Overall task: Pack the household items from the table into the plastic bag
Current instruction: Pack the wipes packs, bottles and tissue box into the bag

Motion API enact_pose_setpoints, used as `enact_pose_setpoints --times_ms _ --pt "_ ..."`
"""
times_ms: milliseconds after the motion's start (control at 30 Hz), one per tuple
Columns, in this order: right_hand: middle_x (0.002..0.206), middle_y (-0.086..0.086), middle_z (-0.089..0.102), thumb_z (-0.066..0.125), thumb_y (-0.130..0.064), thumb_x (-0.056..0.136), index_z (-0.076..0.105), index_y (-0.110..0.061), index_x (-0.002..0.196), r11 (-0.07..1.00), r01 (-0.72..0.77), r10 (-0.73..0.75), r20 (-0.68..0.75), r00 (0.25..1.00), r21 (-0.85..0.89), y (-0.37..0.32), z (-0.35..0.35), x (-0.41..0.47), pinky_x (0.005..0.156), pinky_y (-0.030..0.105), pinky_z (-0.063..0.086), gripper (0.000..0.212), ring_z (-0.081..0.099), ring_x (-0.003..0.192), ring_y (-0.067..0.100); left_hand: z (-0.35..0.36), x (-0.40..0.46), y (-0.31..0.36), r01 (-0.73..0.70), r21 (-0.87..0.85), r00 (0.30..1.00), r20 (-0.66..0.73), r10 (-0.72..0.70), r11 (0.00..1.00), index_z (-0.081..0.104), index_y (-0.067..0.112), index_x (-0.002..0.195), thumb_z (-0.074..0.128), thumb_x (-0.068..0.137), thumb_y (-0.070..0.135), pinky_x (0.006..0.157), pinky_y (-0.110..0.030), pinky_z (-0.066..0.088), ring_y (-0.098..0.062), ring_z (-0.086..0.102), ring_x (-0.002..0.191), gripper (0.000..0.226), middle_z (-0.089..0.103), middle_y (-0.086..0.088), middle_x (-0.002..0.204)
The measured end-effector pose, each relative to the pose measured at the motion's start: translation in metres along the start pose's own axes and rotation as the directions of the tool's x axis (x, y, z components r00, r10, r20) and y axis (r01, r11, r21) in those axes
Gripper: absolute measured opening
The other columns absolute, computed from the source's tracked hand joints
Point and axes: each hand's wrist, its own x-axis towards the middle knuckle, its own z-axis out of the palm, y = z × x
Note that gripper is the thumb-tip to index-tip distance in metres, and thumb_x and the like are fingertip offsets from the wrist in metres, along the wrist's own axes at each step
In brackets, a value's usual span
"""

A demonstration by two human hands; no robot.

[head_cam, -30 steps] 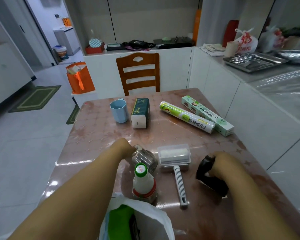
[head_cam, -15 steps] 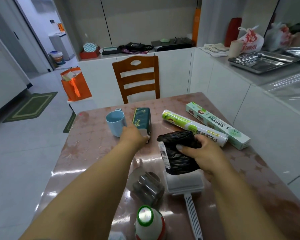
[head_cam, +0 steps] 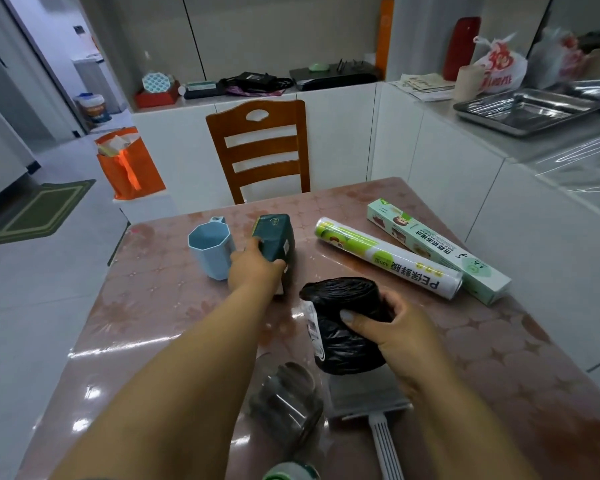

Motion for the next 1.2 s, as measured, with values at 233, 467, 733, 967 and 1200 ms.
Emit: enact_pose_setpoints --times_ms 233,467,733,967,1200 --pt "0.089 -0.002 0.073 0.078 -0.009 0.070 0.066 -0.021 0.089 0.977 0.068 -0.062 -0.037 0.997 0.204 -0.045 -0.007 -0.028 0.072 0.032 0.055 0.026 0.069 0.084 0.018 -0.090 -0.059 0.031 -0.091 -0.360 0.995 -0.070 0.071 0.929 0.045 0.030 0.126 0.063 0.086 0.033 0.069 -0.030 0.055 -0.017 0.057 0.089 0.044 0.055 0.003 0.111" --pt "0.091 0.000 0.074 0.070 -0.026 0.060 0.065 -0.019 0.096 0.934 0.050 -0.123 0.187 0.975 0.353 -0.120 -0.008 -0.127 0.065 0.036 0.061 0.037 0.072 0.085 0.019 -0.235 -0.202 0.034 -0.201 -0.567 0.957 -0.290 0.035 0.799 0.053 0.031 0.109 0.062 0.084 0.042 0.079 -0.044 0.059 -0.017 0.060 0.090 0.029 0.060 0.004 0.100" --pt "0.108 0.010 0.073 0.065 -0.024 0.068 0.065 -0.008 0.112 0.930 -0.118 -0.123 0.596 0.793 0.349 -0.115 0.008 -0.261 0.088 0.046 0.056 0.047 0.070 0.101 0.029 -0.288 -0.417 -0.055 -0.167 -0.513 0.888 -0.450 -0.098 0.842 0.059 0.034 0.082 0.058 0.087 0.044 0.062 -0.040 0.058 -0.016 0.061 0.077 0.011 0.061 0.007 0.079" --pt "0.099 0.008 0.074 0.062 -0.023 0.085 0.064 -0.012 0.108 0.936 -0.267 0.106 0.542 0.834 0.228 -0.071 0.031 -0.315 0.063 0.037 0.061 0.025 0.071 0.085 0.023 -0.288 -0.497 -0.124 0.064 -0.340 0.959 -0.240 -0.153 0.938 0.065 0.034 0.085 0.061 0.081 0.051 0.063 -0.047 0.059 -0.027 0.065 0.071 0.018 0.068 0.001 0.076" --pt "0.093 0.005 0.072 0.059 -0.025 0.091 0.062 -0.017 0.098 0.950 -0.237 0.130 0.436 0.891 0.202 -0.048 0.041 -0.320 0.062 0.039 0.061 0.011 0.069 0.082 0.021 -0.229 -0.475 -0.163 0.208 -0.368 0.972 0.178 -0.151 0.906 0.065 0.031 0.098 0.060 0.090 0.030 0.056 -0.031 0.057 -0.022 0.067 0.081 0.009 0.071 -0.004 0.092"
